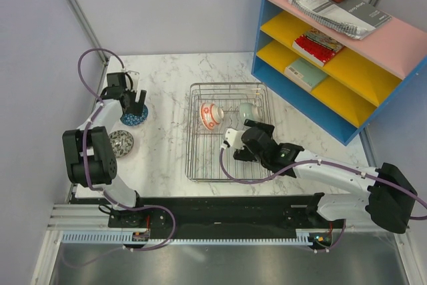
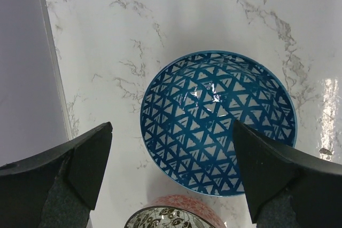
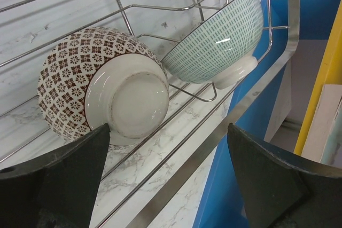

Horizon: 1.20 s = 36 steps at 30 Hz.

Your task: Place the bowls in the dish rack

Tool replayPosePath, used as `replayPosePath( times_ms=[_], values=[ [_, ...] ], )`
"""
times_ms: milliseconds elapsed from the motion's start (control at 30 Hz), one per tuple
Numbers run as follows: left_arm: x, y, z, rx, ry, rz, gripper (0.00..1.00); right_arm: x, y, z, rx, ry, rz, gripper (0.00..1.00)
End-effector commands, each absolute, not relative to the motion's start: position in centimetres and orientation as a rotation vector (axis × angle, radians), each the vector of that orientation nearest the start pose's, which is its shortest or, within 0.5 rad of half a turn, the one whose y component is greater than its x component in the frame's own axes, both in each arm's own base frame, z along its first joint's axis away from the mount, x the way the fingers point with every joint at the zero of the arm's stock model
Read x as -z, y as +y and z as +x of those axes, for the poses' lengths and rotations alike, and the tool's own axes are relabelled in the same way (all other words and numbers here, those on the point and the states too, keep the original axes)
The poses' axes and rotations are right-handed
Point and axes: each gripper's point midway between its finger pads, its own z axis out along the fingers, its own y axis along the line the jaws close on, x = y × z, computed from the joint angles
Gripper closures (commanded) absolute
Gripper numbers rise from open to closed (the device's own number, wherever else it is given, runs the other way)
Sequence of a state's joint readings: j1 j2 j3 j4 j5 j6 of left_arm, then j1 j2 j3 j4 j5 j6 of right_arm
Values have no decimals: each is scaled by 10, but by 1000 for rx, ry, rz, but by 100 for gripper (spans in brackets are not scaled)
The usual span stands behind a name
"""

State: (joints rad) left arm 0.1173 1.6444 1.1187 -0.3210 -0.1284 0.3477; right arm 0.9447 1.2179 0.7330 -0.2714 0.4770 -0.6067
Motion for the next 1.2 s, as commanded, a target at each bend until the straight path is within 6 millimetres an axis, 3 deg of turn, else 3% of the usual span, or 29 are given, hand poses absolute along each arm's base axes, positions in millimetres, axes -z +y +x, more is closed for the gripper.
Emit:
replayPosePath(
  times_ms=[0,200,500,667,900,933,1000,1167],
  values=[
    [-109,98,427,-389,2366,240,0,-129,190,274,416,1754,-1343,2],
    [-100,101,426,-345,2378,254,0,-142,191,267,359,1761,-1348,2],
    [-74,98,428,-250,2414,308,5,-188,203,251,186,1719,-1330,2],
    [-65,101,430,-214,2427,317,26,-191,204,250,173,1708,-1332,2],
    [-60,100,431,-173,2437,323,69,-190,204,250,170,1708,-1329,2],
    [-59,99,431,-167,2443,322,82,-191,204,251,173,1708,-1329,2],
    [-59,98,432,-158,2445,319,96,-192,205,251,172,1708,-1326,2],
    [-64,92,434,-114,2440,325,98,-199,207,255,179,1700,-1313,2]
  ],
)
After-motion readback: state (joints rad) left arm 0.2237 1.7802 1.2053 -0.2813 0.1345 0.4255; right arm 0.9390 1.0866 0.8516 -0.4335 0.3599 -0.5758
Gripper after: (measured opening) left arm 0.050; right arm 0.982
